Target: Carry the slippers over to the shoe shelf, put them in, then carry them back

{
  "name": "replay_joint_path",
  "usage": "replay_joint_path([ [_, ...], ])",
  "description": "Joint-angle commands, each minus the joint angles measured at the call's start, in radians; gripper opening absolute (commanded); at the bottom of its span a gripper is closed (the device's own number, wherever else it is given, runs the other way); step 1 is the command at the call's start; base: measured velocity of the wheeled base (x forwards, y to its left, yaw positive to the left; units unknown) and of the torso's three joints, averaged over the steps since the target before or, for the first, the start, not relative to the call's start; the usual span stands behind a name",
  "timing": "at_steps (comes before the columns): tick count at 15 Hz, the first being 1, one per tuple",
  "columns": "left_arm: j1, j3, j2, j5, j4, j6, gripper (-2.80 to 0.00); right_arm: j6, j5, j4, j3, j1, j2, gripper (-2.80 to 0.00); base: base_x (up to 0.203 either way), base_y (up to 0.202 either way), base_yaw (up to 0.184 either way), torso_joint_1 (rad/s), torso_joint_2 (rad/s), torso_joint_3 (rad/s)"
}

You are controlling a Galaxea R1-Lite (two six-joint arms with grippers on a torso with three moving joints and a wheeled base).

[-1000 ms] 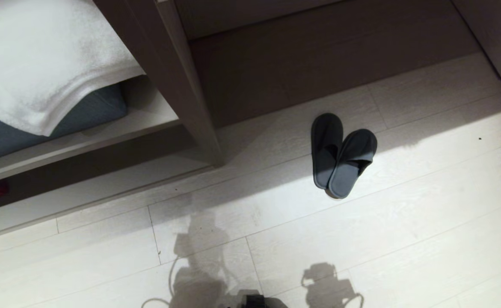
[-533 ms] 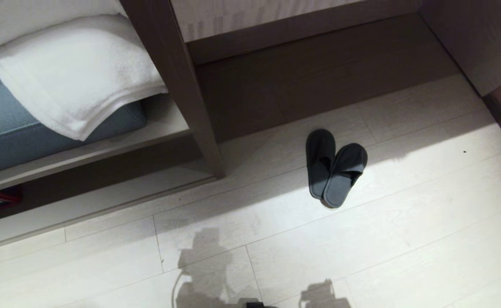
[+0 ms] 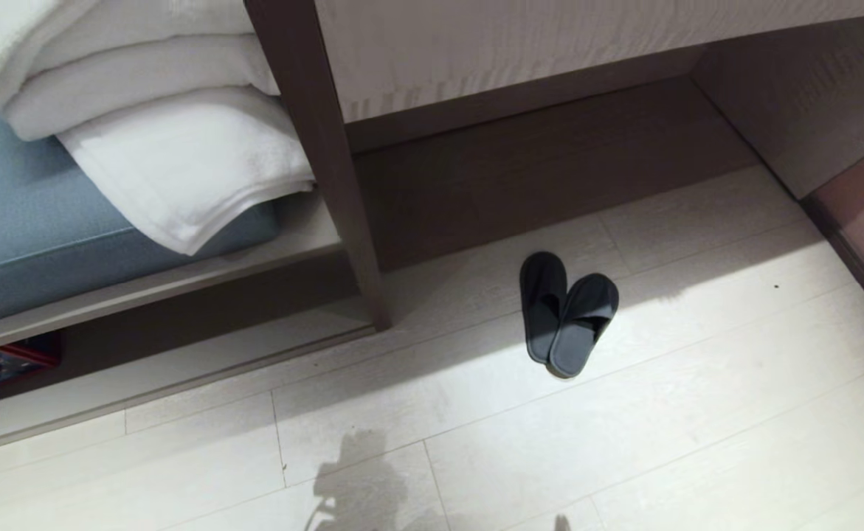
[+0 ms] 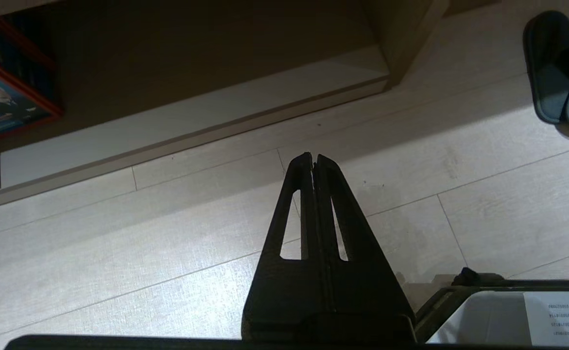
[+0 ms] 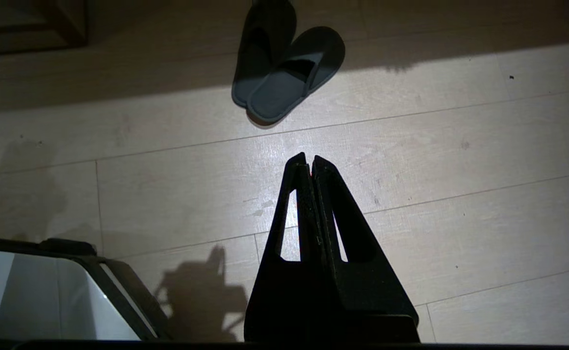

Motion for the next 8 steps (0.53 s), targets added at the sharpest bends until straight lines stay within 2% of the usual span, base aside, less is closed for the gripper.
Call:
replay_joint_path([
  [1, 0.0, 0.008, 0.001, 0.0, -0.001, 0.0, -2.8, -0.002, 0.001, -0.001, 0.0, 0.0, 0.003, -2.8, 0.0, 0.0, 0.0, 0.002, 0.0, 0.199],
  [8, 0.0, 0.008, 0.001, 0.0, -0.001, 0.0, -2.8, -0.002, 0.001, -0.001, 0.0, 0.0, 0.003, -2.8, 0.0, 0.0, 0.0, 0.005, 0.0, 0.206],
])
